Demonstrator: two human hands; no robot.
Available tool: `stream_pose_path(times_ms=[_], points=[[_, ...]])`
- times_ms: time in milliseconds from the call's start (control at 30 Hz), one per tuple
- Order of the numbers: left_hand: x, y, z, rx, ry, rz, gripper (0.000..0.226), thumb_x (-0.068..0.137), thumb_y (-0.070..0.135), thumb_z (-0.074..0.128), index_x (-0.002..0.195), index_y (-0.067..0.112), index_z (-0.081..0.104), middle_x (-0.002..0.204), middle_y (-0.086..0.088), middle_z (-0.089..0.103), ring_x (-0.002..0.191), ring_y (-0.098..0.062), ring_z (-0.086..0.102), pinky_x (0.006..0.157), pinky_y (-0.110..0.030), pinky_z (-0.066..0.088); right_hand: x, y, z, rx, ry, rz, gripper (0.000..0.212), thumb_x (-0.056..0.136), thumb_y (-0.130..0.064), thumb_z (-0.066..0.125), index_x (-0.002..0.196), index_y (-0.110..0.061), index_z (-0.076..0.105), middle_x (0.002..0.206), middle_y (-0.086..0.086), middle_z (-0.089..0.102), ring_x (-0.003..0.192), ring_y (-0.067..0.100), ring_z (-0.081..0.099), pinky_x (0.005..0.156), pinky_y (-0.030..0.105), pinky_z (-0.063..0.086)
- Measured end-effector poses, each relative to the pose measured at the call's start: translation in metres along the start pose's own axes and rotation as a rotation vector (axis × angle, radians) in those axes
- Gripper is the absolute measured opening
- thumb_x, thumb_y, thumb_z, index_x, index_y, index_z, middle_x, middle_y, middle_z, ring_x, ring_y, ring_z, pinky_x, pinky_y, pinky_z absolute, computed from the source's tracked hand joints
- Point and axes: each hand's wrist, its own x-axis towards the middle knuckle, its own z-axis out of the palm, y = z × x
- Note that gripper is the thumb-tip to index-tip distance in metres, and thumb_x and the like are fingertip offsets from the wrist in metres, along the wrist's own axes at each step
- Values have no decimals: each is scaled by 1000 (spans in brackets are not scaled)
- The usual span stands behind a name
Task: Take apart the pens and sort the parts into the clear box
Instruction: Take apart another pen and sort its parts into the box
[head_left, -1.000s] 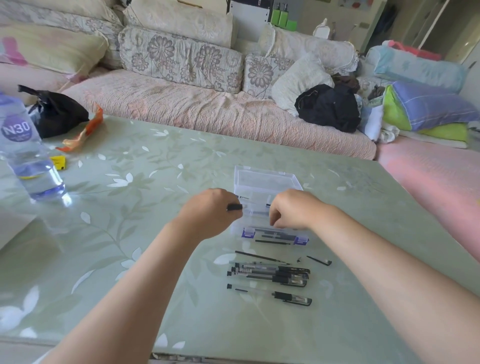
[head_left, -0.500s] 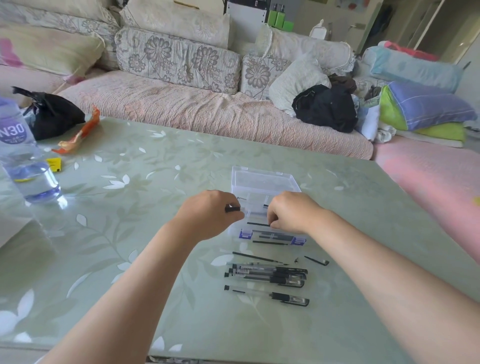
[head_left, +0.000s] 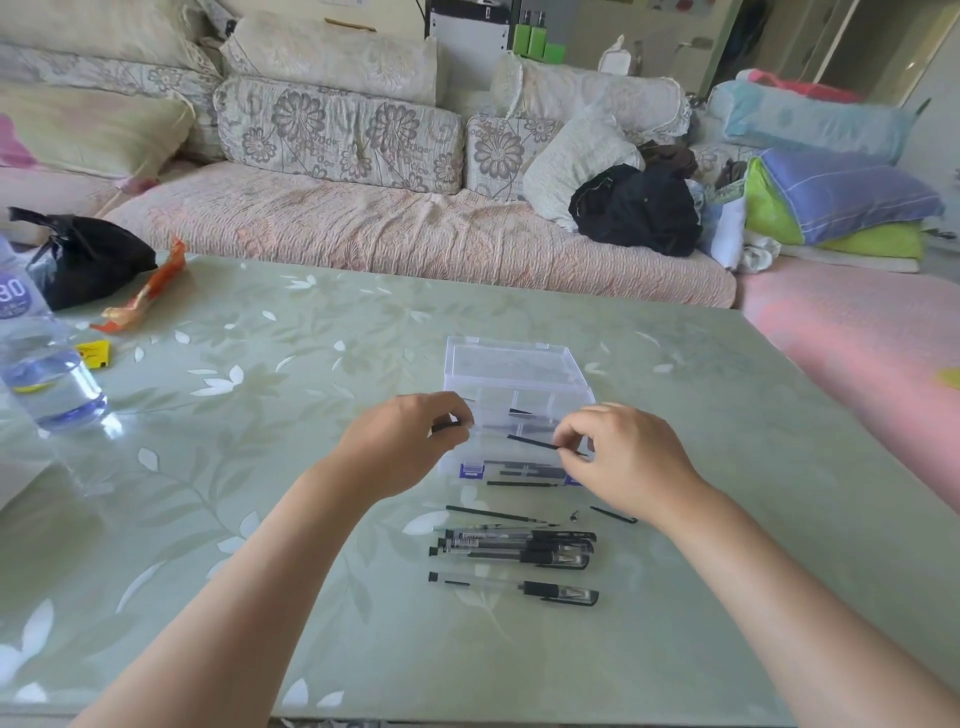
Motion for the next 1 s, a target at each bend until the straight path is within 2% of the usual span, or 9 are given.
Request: stream_pose_path(times_ms=[100,167,233,333,400,567,800,1000], points=[[-3,5,3,-49,-35,16,19,96,38,51,106,51,59,87,24,64,56,-8,52,53,-21,37,-4,4,-2,27,12,12,7,86,-30,61,86,-35,66,85,-22,63,75,-1,44,61,6,26],[-5,7,6,-91,-43,15,19,95,36,52,103,50,61,83,25,65,63,-20,55,55,-22,40,-5,5,-3,36,10,12,7,86,-30,61,85,-35,66,85,-22,64,73,-1,44,61,6,26],[-6,7,8,-138,-56,11,18,94,34,53,100,49,63,82,24,65,66,-23,57,59,-23,43,-7,7,-3,47,-7,13,8,87,-30,61,86,-35,66,85,-21,63,73,-2,44,60,6,26],[-6,8,12,-215,-67,8,19,96,32,52,97,46,64,80,22,67,62,-22,56,63,-26,46,-8,10,-3,56,-16,9,8,87,-30,60,86,-35,67,86,-21,64,76,-1,45,60,6,27],[-6,8,14,-256,-78,-1,18,97,32,50,94,45,63,79,20,67,58,-14,53,65,-28,47,-8,12,-3,60,-12,10,9,86,-30,60,86,-35,67,87,-21,64,77,0,46,61,7,29],[-6,8,18,-276,-106,-10,21,98,32,46,92,45,61,80,19,68,58,-12,53,66,-29,47,-9,15,-3,47,-18,-5,8,87,-30,59,87,-34,66,87,-18,64,82,3,49,65,23,37],[-6,12,19,-307,-116,-16,28,101,22,39,94,37,61,80,17,68,59,-12,54,63,-26,43,-9,16,-2,46,-21,-18,9,87,-29,59,88,-35,67,89,-16,64,87,4,53,68,23,41],[-7,13,18,-267,-117,-22,25,98,24,45,91,42,61,81,22,68,62,-13,56,65,-27,45,-9,15,-1,46,-26,-15,10,87,-30,59,87,-35,66,90,-16,65,90,5,55,70,24,43]])
